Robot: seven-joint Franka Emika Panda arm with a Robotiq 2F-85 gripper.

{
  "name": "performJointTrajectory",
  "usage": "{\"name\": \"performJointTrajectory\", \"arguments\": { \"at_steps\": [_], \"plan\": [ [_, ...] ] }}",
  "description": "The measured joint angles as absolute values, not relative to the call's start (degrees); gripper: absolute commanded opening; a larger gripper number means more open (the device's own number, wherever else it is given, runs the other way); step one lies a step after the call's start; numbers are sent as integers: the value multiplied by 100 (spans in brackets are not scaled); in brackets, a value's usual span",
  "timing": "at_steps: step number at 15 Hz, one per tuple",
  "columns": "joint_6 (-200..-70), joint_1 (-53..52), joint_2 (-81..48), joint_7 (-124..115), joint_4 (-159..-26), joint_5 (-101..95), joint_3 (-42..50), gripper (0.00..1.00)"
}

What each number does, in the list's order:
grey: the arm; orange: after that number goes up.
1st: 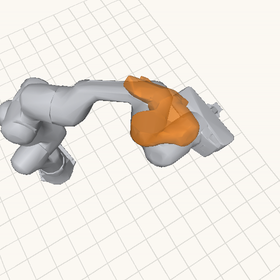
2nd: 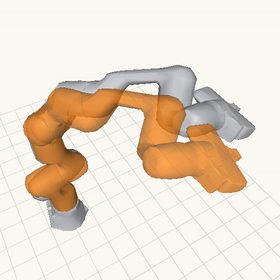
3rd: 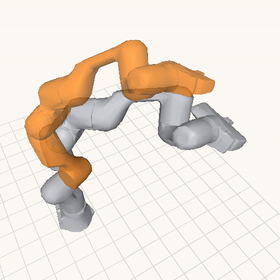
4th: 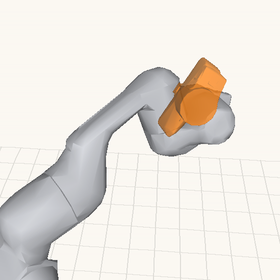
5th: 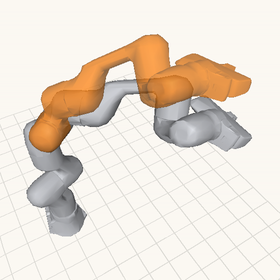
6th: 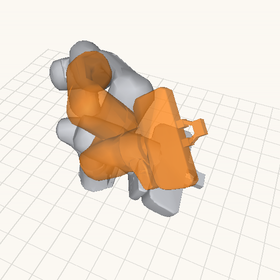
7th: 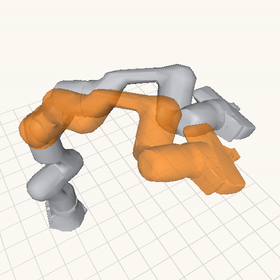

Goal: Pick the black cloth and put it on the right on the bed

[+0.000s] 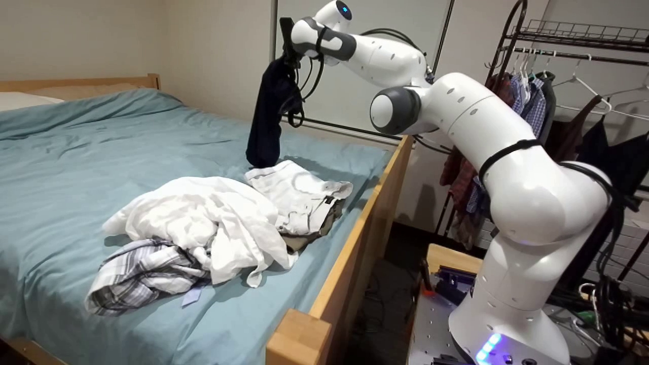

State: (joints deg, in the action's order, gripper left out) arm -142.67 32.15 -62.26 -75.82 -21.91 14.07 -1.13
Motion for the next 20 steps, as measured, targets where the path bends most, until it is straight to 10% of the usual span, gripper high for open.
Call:
{"name": "performJointTrajectory", "arguments": {
  "at_steps": [11, 20],
  "plan": [
    [-11805, 3379, -5727, -7593, -2127, 1365, 108, 98],
    [-11451, 4188, -5355, -5546, -2073, 2046, -615, 100]
  ]
}}
